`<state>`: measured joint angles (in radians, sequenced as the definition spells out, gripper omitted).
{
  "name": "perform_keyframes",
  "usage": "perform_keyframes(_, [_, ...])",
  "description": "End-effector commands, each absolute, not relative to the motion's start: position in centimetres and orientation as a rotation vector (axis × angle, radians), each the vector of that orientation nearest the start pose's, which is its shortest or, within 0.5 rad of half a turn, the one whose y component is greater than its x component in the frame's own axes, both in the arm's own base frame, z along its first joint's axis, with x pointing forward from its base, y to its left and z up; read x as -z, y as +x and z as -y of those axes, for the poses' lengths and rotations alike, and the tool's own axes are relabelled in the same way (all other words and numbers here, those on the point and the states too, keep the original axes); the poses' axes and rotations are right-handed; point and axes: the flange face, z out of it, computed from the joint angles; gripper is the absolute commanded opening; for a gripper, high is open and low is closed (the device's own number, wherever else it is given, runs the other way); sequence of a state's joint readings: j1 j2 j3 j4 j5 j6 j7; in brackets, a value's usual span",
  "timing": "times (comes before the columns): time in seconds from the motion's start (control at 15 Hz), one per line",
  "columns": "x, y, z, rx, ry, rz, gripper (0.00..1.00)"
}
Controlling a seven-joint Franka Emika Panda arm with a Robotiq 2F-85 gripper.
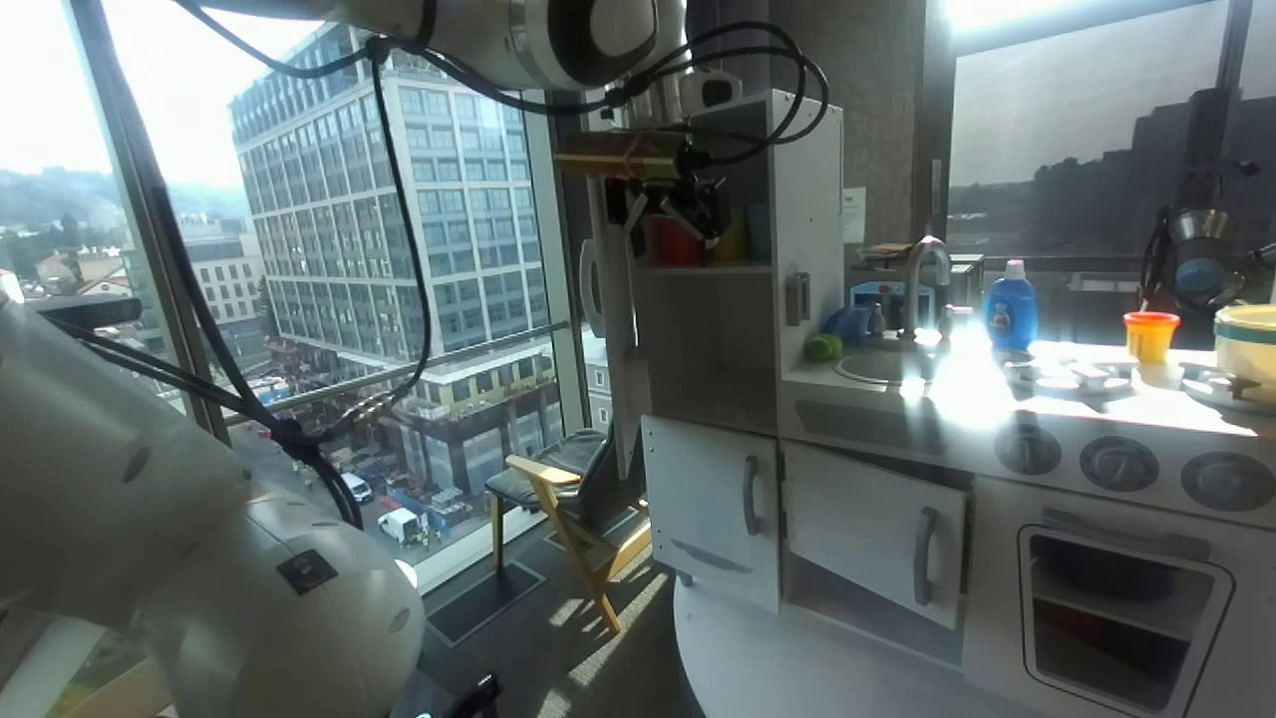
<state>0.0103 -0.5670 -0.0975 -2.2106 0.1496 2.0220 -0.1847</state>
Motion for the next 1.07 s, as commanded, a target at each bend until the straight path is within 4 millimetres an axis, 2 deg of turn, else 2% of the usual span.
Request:
perform_keyframes(0.0, [-63.2,39.6,0.2,0.544,-2.904,0.265,1.00])
perform_keyframes(0.27, [-62.6,38.4,-2.3,0.408,-2.919,0.353,1.00])
perform_keyframes(0.4, [-62.3,38.7,-2.8,0.469,-2.926,0.367,1.00])
perform_keyframes(0.53, [-61.6,39.9,-2.4,0.503,-2.944,0.305,1.00])
perform_keyframes(0.87, [-58.2,41.2,0.7,0.573,-2.986,0.265,1.00])
perform_keyframes(1.0, [-58.0,41.1,0.2,0.522,-2.984,0.266,1.00])
